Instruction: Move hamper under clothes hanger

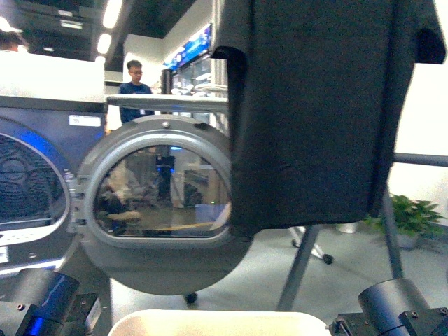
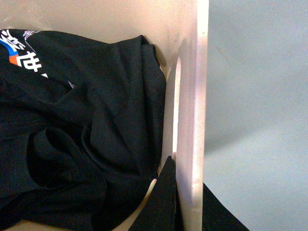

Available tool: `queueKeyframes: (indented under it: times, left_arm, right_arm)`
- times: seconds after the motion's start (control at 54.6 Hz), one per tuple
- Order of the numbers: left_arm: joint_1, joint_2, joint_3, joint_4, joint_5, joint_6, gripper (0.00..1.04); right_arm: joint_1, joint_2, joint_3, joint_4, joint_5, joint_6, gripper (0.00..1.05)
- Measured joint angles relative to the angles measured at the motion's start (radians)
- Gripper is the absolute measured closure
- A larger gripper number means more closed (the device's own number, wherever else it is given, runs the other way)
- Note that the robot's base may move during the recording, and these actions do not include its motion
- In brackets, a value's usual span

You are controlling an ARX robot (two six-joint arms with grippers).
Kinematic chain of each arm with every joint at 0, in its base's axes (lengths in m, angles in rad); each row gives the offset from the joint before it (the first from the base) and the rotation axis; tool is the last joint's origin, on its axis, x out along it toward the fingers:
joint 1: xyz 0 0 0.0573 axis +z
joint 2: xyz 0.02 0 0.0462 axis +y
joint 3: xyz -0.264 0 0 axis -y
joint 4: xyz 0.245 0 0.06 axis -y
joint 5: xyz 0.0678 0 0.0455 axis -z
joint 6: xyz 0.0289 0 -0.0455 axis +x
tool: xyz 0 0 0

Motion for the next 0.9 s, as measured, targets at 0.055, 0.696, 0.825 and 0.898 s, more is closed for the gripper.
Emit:
queueKeyframes:
  times: [0.055, 0.696, 0.825, 0.898]
  left_arm:
    - [0.005, 0.000, -0.001, 0.000, -0.001, 0.000, 1.00]
    - [0.008, 0.000, -0.001, 0.000, -0.001, 0.000, 1.00]
    - [0.008, -0.002, -0.002, 0.000, -0.001, 0.000, 1.00]
    - [0.008, -0.001, -0.003, 0.000, 0.000, 0.000, 1.00]
  right_arm:
    - [0.004, 0.000, 0.000, 0.000, -0.001, 0.000, 1.02]
    - [0.005, -0.002, 0.000, 0.000, -0.002, 0.000, 1.02]
    - [0.005, -0.004, 0.000, 0.000, -0.001, 0.000, 1.02]
    - [0.005, -0.003, 0.000, 0.000, -0.002, 0.000, 1.02]
